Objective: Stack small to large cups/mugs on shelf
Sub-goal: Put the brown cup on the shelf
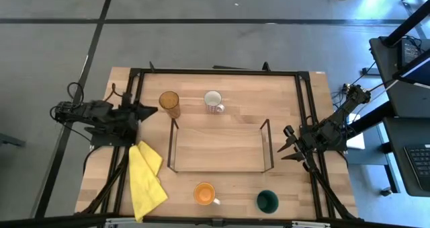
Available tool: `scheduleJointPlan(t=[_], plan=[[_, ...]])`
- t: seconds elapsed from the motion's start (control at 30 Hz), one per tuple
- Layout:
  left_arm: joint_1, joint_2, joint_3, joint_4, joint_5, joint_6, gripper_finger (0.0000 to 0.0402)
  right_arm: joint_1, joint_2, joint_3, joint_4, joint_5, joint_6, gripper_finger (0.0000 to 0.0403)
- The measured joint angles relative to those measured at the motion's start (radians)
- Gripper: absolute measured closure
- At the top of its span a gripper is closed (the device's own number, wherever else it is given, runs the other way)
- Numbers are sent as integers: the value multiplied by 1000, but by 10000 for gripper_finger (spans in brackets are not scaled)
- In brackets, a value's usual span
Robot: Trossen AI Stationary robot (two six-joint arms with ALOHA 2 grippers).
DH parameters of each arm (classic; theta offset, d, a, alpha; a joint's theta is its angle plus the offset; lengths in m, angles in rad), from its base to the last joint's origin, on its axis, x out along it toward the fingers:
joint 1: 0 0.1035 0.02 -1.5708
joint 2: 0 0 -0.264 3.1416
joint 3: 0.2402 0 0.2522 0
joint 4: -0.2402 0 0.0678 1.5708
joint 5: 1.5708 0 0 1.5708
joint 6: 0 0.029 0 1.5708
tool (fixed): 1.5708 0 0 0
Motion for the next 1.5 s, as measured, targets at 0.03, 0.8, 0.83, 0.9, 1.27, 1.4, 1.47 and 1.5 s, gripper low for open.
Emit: scheduleJointPlan(t=[0.03,0.8,0.83,0.9,1.27,1.4,1.47,1.5], plan=[[0,0,0,35,-27,0,373,0,0,0,0,0,0,264],[6,811,1205,-792,19,653,382,0,0,0,0,0,0,264],[13,864,1284,-944,1,635,382,0,0,0,0,0,0,264],[34,950,1389,-1204,-39,583,382,0,0,0,0,0,0,264],[227,986,1073,-1183,188,743,400,0,0,0,-2,0,0,264],[280,983,900,-1162,101,857,394,0,0,0,-1,0,0,264],[298,988,841,-1089,40,944,386,0,0,0,-2,0,0,264],[302,989,824,-1043,22,979,381,0,0,0,-3,0,0,264]])
